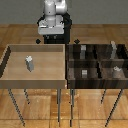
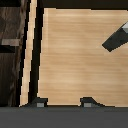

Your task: Place the milk carton into the appropriate compartment.

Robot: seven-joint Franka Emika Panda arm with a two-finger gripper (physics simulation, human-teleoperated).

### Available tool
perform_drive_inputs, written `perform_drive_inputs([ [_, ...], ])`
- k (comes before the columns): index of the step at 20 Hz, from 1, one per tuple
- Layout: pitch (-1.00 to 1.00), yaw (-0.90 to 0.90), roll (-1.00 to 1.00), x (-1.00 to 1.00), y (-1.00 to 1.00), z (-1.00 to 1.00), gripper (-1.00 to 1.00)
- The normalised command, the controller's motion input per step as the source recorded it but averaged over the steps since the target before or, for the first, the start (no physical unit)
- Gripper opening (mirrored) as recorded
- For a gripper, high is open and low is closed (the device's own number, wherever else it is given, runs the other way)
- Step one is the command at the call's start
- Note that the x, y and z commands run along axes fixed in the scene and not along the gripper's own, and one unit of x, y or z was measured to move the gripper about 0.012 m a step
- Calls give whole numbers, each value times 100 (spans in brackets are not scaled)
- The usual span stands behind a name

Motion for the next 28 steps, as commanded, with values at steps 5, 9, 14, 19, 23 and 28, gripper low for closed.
perform_drive_inputs([
  [5, 0, 0, 0, 0, -20, 0, 100],
  [9, 0, 0, 0, 0, -75, 0, 100],
  [14, 0, 0, 0, 0, -100, 0, 100],
  [19, 0, 0, 0, 0, -100, 0, 100],
  [23, 0, 36, 0, 0, -25, 0, 100],
  [28, 0, 98, 0, 0, 0, 0, 100],
])
